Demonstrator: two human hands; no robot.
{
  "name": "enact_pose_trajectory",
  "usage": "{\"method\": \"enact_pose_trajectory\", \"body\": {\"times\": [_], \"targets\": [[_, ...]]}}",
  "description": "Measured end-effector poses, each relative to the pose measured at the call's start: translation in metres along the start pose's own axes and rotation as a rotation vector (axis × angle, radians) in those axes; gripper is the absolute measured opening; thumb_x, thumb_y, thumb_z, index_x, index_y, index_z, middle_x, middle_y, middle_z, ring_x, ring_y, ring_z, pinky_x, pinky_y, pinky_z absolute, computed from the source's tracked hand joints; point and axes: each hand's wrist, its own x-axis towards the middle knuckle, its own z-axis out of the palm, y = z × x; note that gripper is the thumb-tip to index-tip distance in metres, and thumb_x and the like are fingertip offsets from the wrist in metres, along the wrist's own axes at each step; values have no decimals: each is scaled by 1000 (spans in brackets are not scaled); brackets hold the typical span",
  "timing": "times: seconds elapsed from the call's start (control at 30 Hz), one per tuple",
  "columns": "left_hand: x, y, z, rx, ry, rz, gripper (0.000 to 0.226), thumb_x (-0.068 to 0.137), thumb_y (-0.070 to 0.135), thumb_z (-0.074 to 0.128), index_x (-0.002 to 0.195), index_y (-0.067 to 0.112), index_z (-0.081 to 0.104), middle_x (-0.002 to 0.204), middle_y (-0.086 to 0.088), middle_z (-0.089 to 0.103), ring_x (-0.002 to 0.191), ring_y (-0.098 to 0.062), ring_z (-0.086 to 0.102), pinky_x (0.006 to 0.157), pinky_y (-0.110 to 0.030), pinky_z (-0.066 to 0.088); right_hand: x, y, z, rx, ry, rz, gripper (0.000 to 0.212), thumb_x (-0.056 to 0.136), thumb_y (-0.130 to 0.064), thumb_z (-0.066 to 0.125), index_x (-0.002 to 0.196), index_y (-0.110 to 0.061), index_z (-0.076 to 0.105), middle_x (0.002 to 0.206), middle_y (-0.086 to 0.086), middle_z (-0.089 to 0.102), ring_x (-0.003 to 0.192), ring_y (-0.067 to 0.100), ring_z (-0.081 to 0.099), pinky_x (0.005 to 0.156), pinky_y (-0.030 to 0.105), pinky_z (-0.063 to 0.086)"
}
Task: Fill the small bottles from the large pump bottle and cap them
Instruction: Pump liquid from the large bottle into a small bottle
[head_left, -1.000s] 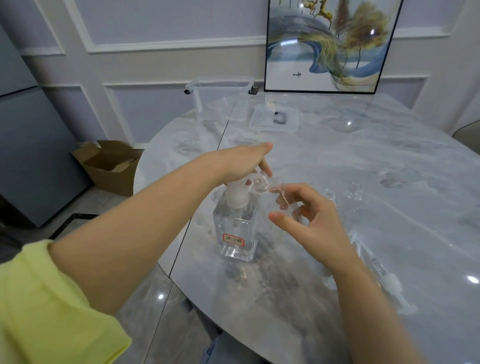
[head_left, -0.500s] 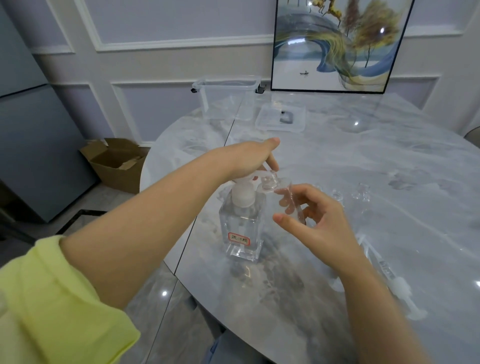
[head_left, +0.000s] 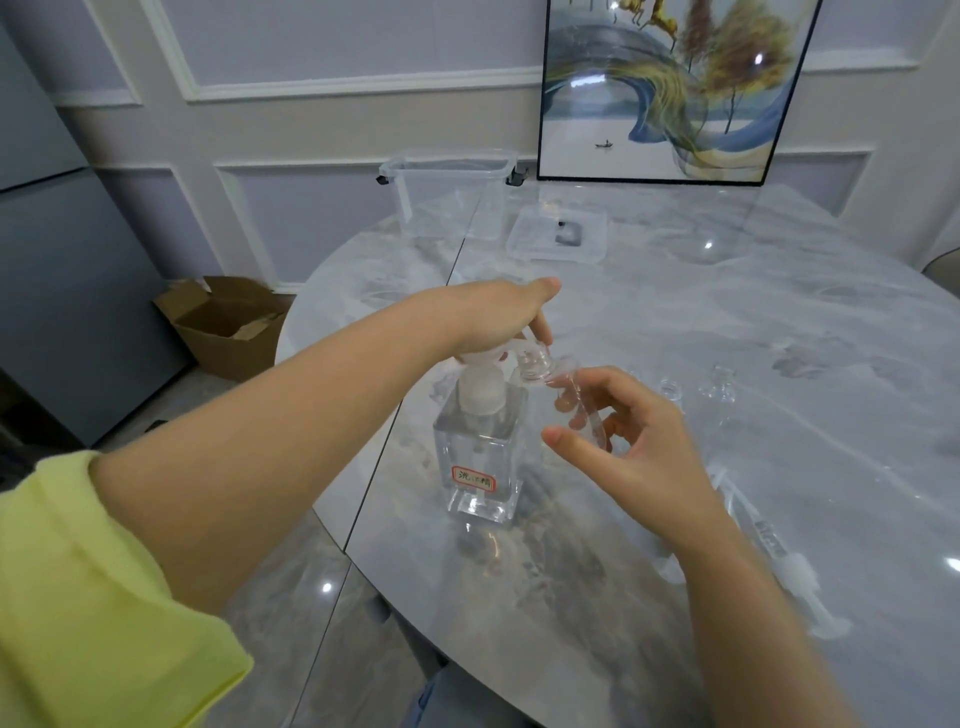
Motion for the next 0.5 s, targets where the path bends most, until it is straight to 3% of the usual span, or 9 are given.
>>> {"method": "enact_pose_trajectory", "body": {"times": [0.2,0.33,0.4,0.5], "targets": [[0,-1,3,17,-4,-32,66,106,59,19,111,26,75,129,-5,60,117,-22,58,91,-37,37,1,2,0,-12,10,6,34,76,-35,80,108,-35,70,99,-9,71,91,16,67,76,48,56],[0,-1,4,-31,0,-1,68,105,61,18,109,27,76,126,0,64,115,-19,61,96,-38,37,1,2,0,-11,20,-5,33,76,-32,80,106,-38,69,99,-9,71,90,16,66,72,43,55],[-2,-1,5,-48,-3,-18,67,106,60,19,111,24,76,122,-2,64,105,-16,63,84,-33,39,1,3,0,-8,17,2,34,78,-26,84,106,-38,69,99,-9,70,89,15,66,72,45,54],[-2,-2,0,-32,11,-24,67,106,60,19,113,24,74,123,-1,65,109,-20,64,68,-25,35,1,2,0,-7,11,14,37,82,-16,86,108,-37,69,99,-10,70,89,15,66,76,51,55]]}}
